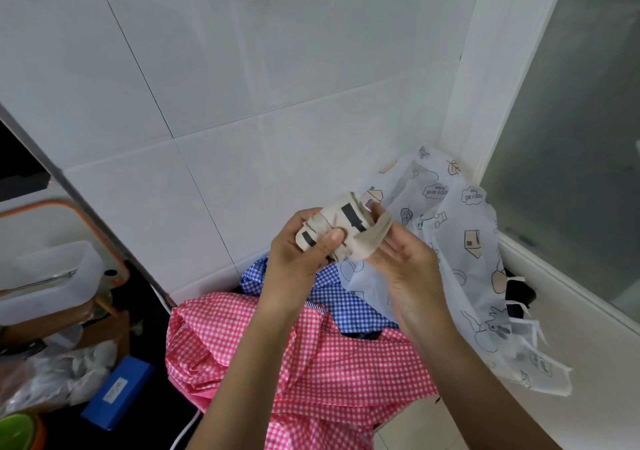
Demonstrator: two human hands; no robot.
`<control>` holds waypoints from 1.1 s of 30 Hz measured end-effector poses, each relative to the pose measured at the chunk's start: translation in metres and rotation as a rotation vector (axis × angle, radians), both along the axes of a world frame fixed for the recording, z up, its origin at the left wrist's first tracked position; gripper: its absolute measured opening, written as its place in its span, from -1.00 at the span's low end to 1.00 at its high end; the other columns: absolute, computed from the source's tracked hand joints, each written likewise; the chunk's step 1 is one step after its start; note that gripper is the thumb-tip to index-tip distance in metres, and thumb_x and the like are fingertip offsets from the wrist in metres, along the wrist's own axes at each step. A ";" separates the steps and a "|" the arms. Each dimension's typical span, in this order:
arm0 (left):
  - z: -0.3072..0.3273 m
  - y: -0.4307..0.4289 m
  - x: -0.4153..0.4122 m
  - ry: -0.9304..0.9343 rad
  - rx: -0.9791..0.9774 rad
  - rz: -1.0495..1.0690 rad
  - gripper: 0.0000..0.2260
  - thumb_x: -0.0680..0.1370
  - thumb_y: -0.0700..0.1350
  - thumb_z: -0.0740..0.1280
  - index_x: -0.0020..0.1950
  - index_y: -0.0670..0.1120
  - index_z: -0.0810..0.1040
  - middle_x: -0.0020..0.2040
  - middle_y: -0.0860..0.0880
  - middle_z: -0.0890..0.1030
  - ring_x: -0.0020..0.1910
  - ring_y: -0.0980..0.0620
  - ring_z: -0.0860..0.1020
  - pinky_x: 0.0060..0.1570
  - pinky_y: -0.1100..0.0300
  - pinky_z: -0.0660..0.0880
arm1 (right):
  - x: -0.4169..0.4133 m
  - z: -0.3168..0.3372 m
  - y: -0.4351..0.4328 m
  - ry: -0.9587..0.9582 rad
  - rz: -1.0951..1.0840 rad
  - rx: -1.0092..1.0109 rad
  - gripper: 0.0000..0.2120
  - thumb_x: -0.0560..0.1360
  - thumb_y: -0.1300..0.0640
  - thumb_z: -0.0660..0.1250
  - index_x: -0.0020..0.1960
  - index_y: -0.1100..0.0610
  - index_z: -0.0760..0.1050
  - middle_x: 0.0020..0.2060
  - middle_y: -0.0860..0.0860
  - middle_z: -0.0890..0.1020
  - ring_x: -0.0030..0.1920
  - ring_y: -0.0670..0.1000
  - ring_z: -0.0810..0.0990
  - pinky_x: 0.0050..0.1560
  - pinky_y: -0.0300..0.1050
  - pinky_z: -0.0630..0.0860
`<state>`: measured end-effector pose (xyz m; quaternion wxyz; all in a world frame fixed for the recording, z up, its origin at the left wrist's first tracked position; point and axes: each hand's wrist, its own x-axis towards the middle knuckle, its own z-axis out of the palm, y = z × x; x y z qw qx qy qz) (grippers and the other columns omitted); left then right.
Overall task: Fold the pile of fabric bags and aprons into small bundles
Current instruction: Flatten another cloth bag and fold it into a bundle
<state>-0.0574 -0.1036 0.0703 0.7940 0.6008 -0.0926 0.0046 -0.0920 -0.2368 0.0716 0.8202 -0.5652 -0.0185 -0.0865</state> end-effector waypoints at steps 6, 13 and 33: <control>0.008 0.007 -0.002 -0.031 0.254 -0.160 -0.82 0.48 -0.31 0.37 0.06 -0.16 0.56 -0.22 -0.04 0.64 -0.28 0.07 0.63 -0.32 0.25 0.56 | 0.003 0.001 -0.009 -0.060 -0.125 -0.171 -0.77 0.46 0.29 0.40 0.08 0.09 0.64 -0.04 -0.03 0.71 0.02 -0.07 0.66 0.04 -0.17 0.56; 0.019 0.019 0.004 -0.052 0.587 -0.315 -0.76 0.39 -0.31 0.49 -0.04 -0.07 0.58 -0.16 0.04 0.67 -0.20 0.14 0.64 -0.21 0.33 0.54 | 0.007 -0.008 -0.026 -0.096 0.085 -0.381 -0.93 0.45 0.24 0.41 -0.06 0.14 0.59 -0.24 -0.06 0.65 -0.15 -0.09 0.61 -0.07 -0.21 0.50; 0.024 0.027 0.004 0.047 0.653 -0.561 -0.60 0.43 -0.29 0.48 0.22 -0.05 0.52 0.05 -0.03 0.66 0.01 0.08 0.62 0.01 0.31 0.50 | 0.026 0.025 -0.052 -0.369 0.429 -0.945 -0.83 0.43 0.20 0.46 0.03 0.12 0.67 -0.10 -0.10 0.63 -0.05 -0.06 0.63 0.02 -0.29 0.51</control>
